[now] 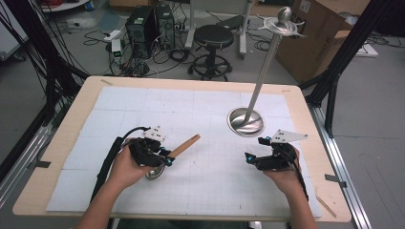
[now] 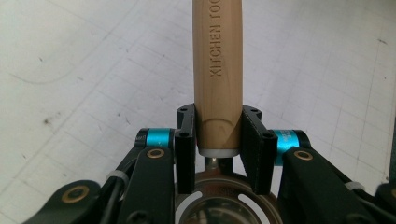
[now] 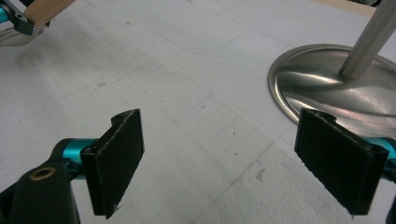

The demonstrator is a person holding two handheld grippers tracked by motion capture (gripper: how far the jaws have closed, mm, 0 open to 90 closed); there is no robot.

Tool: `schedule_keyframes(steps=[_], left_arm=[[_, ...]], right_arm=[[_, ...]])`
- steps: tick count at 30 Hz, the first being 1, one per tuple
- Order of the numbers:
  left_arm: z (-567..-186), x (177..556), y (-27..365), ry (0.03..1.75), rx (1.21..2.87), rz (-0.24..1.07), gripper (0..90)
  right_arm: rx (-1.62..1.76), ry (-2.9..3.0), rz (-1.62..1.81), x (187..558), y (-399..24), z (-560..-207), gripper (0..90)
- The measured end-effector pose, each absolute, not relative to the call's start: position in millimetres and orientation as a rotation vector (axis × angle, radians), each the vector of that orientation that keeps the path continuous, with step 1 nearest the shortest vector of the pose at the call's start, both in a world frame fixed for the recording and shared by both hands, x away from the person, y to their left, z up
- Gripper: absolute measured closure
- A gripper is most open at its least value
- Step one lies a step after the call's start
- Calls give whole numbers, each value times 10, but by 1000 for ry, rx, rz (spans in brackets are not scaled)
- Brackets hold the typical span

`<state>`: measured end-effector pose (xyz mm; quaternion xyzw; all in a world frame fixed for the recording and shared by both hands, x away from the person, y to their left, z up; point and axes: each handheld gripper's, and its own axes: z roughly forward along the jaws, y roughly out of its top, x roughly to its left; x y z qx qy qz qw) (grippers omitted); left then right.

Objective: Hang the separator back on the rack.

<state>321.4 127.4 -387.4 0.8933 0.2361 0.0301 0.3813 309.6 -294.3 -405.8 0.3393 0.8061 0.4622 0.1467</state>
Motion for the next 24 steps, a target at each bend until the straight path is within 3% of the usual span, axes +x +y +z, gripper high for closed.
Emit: schedule_keyframes(steps=[24], left_arm=[[-3467,3547,1169,542,2027,84,692]], right_arm=[[961,2330,1336,3079,-2928,-4055,146]])
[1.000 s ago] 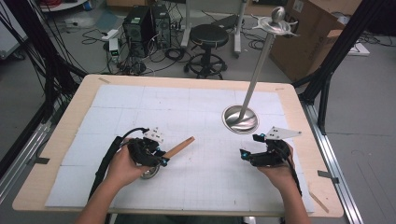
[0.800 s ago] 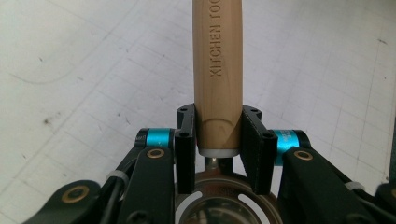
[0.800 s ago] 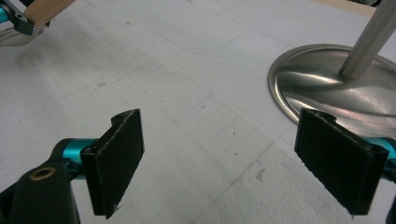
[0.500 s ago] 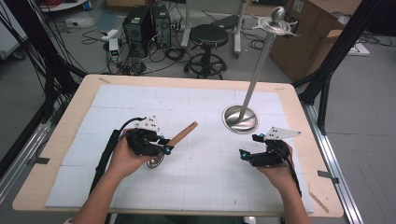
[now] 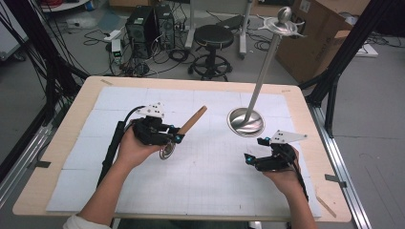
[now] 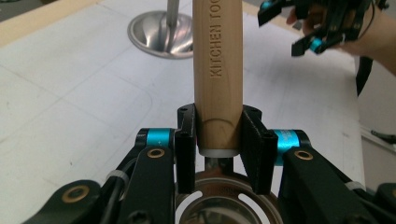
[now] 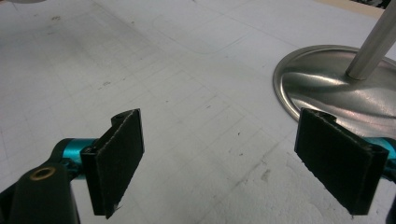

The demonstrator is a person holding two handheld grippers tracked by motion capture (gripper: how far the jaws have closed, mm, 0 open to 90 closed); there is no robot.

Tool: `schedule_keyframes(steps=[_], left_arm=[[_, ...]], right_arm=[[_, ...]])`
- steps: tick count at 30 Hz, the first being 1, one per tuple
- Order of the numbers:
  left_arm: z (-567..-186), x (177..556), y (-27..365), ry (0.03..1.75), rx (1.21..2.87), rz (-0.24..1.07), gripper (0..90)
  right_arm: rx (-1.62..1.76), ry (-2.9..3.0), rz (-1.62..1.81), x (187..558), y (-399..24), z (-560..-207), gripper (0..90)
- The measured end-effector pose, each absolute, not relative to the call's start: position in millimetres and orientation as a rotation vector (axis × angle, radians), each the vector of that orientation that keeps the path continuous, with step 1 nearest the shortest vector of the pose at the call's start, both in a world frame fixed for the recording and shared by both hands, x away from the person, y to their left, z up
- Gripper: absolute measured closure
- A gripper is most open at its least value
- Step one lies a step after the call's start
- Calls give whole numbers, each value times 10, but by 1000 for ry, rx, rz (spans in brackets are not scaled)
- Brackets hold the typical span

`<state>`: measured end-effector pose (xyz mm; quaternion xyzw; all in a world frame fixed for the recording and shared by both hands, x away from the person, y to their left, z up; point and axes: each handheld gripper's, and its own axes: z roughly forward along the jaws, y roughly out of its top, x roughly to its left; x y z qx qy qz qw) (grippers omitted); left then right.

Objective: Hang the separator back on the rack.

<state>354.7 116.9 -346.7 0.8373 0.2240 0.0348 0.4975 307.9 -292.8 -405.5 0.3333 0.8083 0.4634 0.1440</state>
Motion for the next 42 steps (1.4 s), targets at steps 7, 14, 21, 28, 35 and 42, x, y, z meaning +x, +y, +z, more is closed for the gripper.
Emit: schedule_keyframes(steps=[7,14,21,28,35,42], left_arm=[[-3332,3629,1052,499,1995,83,692],[-3259,3672,995,484,1961,98,691],[-3185,3689,975,456,1925,110,690],[-3105,3719,962,455,1866,113,690],[-3013,3750,929,416,1857,152,690],[-2870,3808,820,358,1840,248,690]], right_arm=[[965,2323,1351,3066,-2950,-4053,146],[963,2329,1352,3068,-2936,-4057,146],[962,2321,1364,3075,-2950,-4058,146],[954,2323,1367,3069,-2933,-4056,146],[967,2305,1380,3058,-2973,-4038,146],[954,2317,1370,3052,-2959,-4040,146]])
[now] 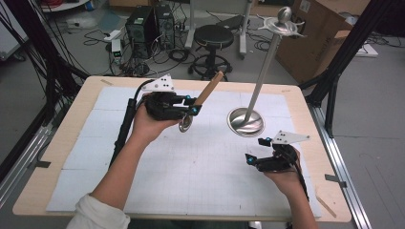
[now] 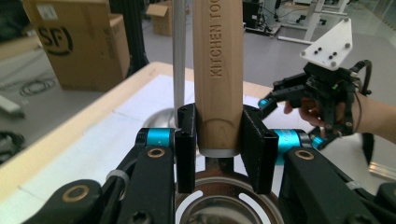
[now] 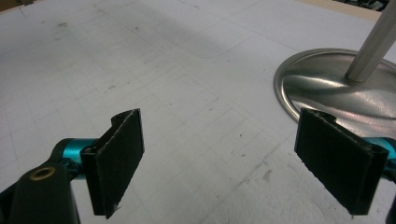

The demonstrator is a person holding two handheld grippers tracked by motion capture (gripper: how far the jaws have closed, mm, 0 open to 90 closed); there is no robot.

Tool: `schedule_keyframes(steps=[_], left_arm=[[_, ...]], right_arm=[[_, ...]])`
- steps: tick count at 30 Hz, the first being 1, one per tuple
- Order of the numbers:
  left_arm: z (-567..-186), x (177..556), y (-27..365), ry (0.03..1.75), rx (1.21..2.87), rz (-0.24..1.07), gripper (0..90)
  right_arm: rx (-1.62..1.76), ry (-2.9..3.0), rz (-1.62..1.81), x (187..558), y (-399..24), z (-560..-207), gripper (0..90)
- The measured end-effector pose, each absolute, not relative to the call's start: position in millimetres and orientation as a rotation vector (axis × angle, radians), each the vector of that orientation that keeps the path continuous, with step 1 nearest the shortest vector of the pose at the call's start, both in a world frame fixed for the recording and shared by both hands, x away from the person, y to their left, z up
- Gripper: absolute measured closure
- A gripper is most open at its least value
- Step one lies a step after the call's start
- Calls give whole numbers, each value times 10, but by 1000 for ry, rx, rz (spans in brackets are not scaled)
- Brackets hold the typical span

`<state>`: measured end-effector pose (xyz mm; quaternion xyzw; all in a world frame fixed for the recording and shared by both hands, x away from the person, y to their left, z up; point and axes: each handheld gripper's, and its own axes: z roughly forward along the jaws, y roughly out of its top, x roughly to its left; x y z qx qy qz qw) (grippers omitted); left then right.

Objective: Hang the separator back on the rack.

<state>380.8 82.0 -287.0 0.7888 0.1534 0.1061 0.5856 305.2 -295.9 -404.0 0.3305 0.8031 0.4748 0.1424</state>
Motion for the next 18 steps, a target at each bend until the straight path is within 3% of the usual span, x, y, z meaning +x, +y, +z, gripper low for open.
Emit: schedule_keyframes(steps=[18], left_arm=[[-2468,4113,511,327,1754,232,690]], right_arm=[[969,2308,1382,3042,-2989,-4030,146]])
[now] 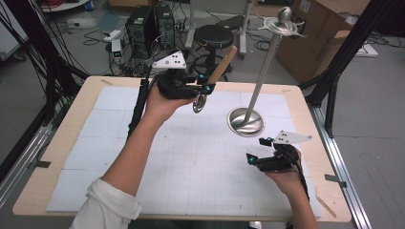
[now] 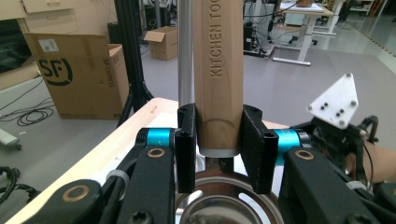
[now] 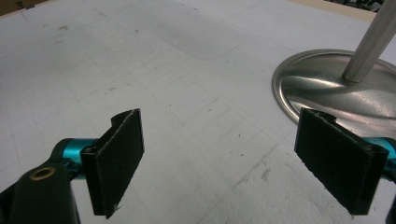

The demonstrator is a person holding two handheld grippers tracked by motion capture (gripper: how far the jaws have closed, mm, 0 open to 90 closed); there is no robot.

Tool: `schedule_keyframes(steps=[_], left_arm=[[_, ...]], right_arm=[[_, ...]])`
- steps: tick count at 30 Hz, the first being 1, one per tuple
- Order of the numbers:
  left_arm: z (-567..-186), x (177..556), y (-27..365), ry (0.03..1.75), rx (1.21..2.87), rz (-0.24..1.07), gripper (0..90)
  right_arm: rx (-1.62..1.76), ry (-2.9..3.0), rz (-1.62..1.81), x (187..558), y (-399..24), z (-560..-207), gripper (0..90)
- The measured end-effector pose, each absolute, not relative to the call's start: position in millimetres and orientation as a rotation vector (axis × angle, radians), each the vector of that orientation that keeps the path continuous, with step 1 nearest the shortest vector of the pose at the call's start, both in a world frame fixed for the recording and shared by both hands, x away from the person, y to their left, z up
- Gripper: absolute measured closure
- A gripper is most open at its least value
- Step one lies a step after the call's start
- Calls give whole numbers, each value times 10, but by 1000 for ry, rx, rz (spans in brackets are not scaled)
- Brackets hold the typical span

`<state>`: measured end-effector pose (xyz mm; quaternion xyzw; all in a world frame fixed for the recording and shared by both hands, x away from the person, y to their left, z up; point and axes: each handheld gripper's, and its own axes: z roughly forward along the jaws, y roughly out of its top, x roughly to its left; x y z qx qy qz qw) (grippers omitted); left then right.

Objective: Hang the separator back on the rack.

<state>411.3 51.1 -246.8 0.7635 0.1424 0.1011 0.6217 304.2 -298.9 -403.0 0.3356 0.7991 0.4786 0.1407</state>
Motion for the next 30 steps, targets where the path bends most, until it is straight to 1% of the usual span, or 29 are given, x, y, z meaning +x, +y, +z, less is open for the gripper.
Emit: schedule_keyframes(steps=[11,20,30], left_arm=[[-2305,4294,370,308,1741,297,690],[-2202,4400,323,294,1743,289,690],[-2088,4575,248,300,1768,253,691]], right_arm=[[965,2302,1391,3039,-3002,-4033,146],[974,2300,1393,3031,-3008,-4041,146],[987,2296,1394,3027,-3035,-4050,146]])
